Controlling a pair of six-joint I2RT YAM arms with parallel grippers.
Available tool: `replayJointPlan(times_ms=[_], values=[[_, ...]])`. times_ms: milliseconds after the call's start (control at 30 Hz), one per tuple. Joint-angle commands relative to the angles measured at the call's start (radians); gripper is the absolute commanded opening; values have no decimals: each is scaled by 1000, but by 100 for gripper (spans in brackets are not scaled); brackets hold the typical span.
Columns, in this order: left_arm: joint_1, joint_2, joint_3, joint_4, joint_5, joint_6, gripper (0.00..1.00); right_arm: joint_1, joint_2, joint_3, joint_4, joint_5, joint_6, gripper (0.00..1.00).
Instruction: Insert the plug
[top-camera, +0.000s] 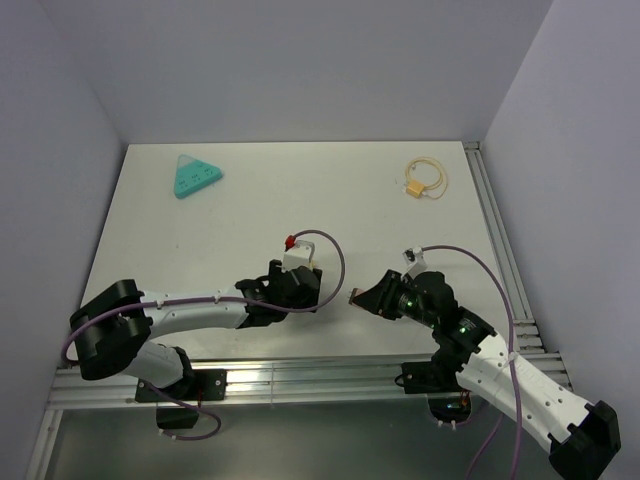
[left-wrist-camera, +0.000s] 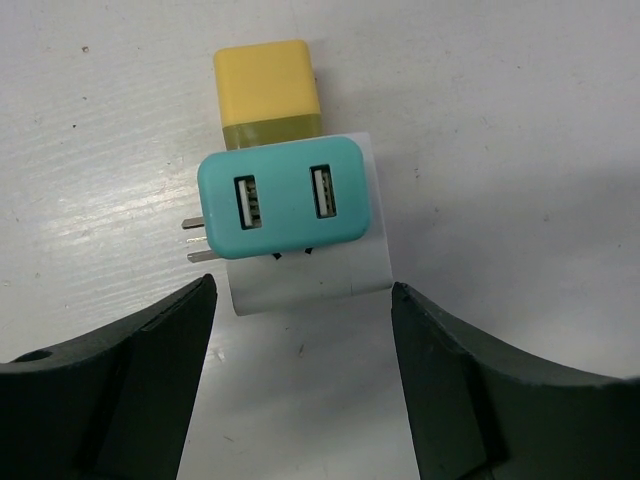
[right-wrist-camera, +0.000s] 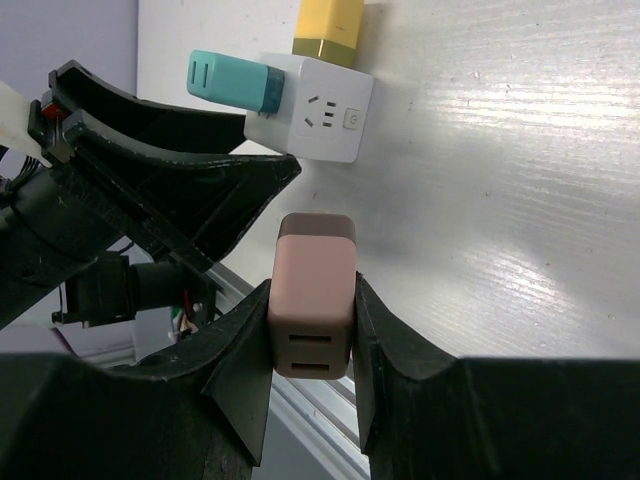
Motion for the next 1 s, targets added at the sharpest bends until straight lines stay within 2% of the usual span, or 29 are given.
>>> replayJointPlan(times_ms=[0,400,567,733,867,967], values=[[-7,8,49,9,-22,-24,75,-10,4,-2,59,-4,-11,0],[-7,35,73,-11,-8,-53,74,-10,2,-7,61,-6,-8,0],[-7,46,79,-24,-5,-65,68,-10,-1,-7,59,-4,-8,0],[-7,63,89,-45,-11,-82,66,-10,-3,-7,60,-7,-5,0],[-7,72,90,-41,-4,-87,69,-10,-3,-11,62,-7,-5,0],[-7,75,93,-51,-8,-90,77,-10,1,-11,65,-9,-5,0]])
